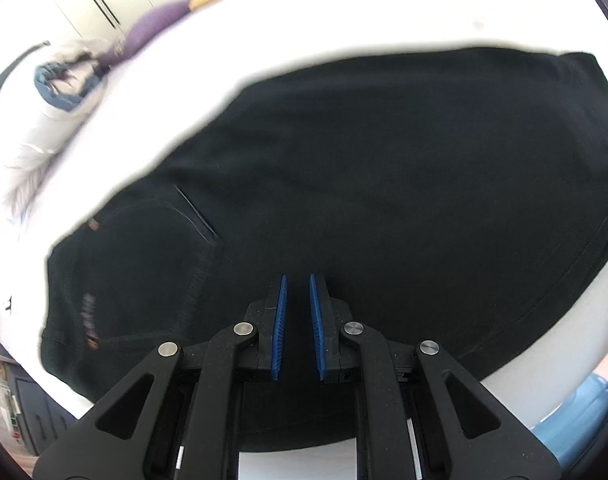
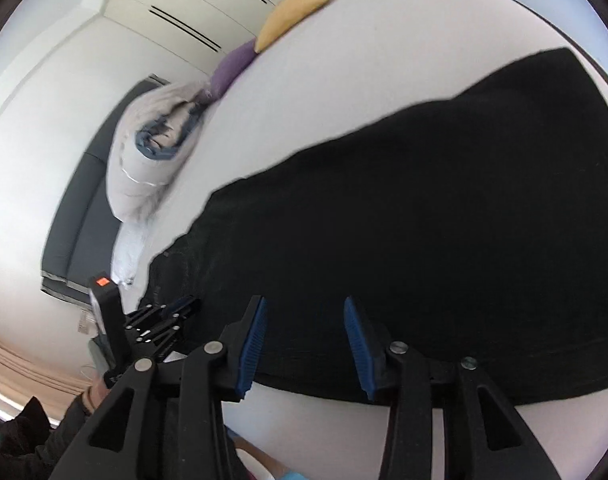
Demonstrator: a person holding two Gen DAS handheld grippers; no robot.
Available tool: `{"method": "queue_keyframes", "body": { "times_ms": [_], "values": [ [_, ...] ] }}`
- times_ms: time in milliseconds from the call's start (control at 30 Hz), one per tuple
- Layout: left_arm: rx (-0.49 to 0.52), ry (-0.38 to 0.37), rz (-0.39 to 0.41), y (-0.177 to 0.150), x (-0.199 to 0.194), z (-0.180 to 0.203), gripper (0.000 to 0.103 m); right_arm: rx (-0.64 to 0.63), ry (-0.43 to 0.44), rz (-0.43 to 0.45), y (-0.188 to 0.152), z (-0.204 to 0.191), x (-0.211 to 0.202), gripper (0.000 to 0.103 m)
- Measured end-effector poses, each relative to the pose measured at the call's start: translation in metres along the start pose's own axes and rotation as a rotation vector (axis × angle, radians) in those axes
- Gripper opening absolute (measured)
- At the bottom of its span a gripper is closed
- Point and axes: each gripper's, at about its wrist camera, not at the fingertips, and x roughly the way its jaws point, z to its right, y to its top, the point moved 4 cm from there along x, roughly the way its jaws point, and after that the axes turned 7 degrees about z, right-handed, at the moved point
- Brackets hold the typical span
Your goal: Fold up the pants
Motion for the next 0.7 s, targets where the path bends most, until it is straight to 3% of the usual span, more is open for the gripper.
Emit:
{"method": "queue_keyframes", "body": {
  "times_ms": [67,233,333,400,467,600,700],
  "values": [
    [-0.005,0.003,0.016,-0.004,-0.004,0.002,0.012,0.0,-0.046,-0.008,-0.006,0.012,0.004,0.023],
    [-0.011,0.003,0.005,-0.029,-0.018,-0.009,0.012,0.003,-0.147,0.072,-0.018,0.05,-0.044,0.0],
    [-0.056,0.029,0.012,-0.034,-0.031,-0.028,0.012,0.06,-0.189,0.102,-0.021,0.063,-0.076,0.0],
    [-0.137,-0.01,0.05,-0.017,-0.04,-0.043,0.012,0.022,-0.205,0.118,-0.021,0.056,-0.088,0.015],
    [-0.144,-0.07,0.058,0.005,-0.032,-0.054,0.012,0.013,-0.155,0.126,-0.018,0.049,-0.092,0.035],
    [-0.014,-0.111,0.097,0.072,-0.013,-0.029,0.012,0.073,-0.064,0.139,-0.014,0.03,-0.077,0.035],
    [0.018,-0.197,0.052,0.116,0.023,-0.005,0.012,0.068,-0.051,0.114,-0.014,0.024,-0.07,0.035]
  ]
}}
